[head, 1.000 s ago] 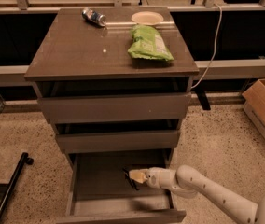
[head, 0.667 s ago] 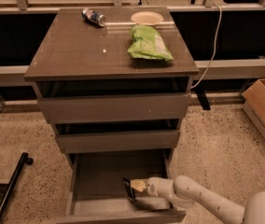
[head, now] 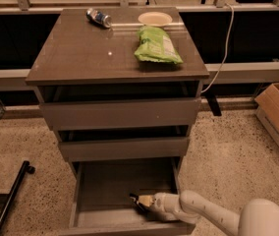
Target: Place rxbar chocolate into bottom drawer
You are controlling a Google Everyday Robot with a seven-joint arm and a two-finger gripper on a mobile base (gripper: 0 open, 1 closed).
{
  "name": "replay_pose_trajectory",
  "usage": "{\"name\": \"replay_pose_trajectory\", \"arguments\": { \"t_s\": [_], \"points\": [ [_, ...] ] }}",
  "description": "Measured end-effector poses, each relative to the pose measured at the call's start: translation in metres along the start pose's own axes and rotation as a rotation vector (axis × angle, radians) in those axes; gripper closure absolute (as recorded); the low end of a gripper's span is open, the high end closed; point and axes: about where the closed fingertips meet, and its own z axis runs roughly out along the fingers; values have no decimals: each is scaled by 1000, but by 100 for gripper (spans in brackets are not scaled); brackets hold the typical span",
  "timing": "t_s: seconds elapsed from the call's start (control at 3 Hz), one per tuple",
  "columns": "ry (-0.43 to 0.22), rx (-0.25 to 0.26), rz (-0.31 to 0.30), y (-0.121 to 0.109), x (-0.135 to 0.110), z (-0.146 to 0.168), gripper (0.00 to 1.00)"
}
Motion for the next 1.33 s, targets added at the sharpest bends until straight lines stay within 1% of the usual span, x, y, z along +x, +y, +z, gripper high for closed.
{"name": "replay_pose_trajectory", "arguments": {
  "t_s": [0.67,1.0,1.33],
  "points": [
    [2,-8,-2,4,1,2,27],
    [5,-11,-1,6,2,4,0],
    [5,-11,-1,6,3,5,0]
  ]
}}
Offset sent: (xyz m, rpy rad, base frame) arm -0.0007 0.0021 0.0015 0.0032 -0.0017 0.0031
